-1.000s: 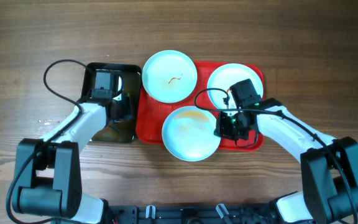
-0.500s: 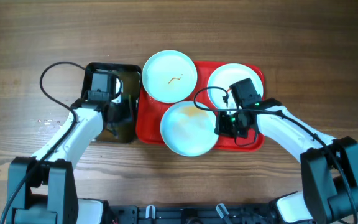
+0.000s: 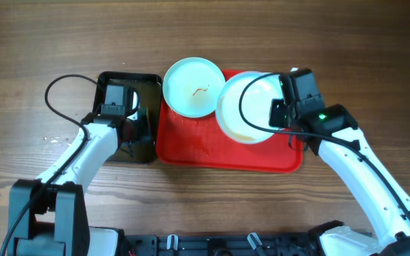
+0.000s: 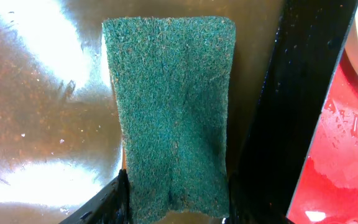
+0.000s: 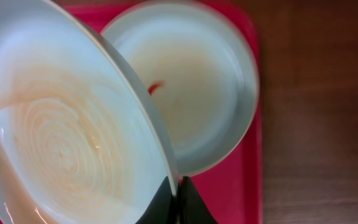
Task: Clean dirty plates on tray and stack at the side
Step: 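Lift the front plate with the right gripper and place it right of the tray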
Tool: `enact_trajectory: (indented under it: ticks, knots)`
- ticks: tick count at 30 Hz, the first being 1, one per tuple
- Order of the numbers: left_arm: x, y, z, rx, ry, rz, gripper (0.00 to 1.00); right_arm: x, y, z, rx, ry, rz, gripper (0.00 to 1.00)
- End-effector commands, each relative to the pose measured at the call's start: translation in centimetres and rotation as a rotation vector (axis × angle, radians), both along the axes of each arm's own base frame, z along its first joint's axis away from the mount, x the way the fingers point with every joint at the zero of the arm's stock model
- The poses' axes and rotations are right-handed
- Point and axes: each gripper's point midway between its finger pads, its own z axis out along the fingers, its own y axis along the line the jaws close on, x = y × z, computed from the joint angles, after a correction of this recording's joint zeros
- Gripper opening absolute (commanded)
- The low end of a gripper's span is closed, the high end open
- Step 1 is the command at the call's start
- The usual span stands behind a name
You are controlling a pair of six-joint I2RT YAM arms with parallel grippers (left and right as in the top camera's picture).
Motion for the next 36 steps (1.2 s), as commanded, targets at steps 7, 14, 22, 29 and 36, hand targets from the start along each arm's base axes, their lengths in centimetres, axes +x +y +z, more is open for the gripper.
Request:
enact_trajectory:
  ticks: [7, 14, 22, 29, 36]
  knots:
    - [-0.1, -0.1, 0.2, -0.015, -0.003, 0.008, 0.46, 3.6, -5.0, 5.7, -0.348, -0.230, -0.059, 0.05]
    - [-0.1, -0.1, 0.2, -0.015, -0.003, 0.009, 0.46, 3.6, -5.7, 9.3, -0.675, -0.305, -0.042, 0.04]
    - [-0.1, -0.1, 0.2, -0.015, -0.003, 0.008, 0.45, 3.6, -7.5, 12.9, -0.847, -0.376, -0.154, 0.04]
    - [-0.1, -0.1, 0.2, -0.014, -0.003, 0.008, 0.46, 3.7, -7.5, 13.0, -0.844, -0.384, -0.161, 0.05]
    - [-0.1, -0.1, 0.2, -0.015, -0.003, 0.008, 0.45, 3.8, -8.1, 15.3, -0.961, -0.398, -0.184, 0.04]
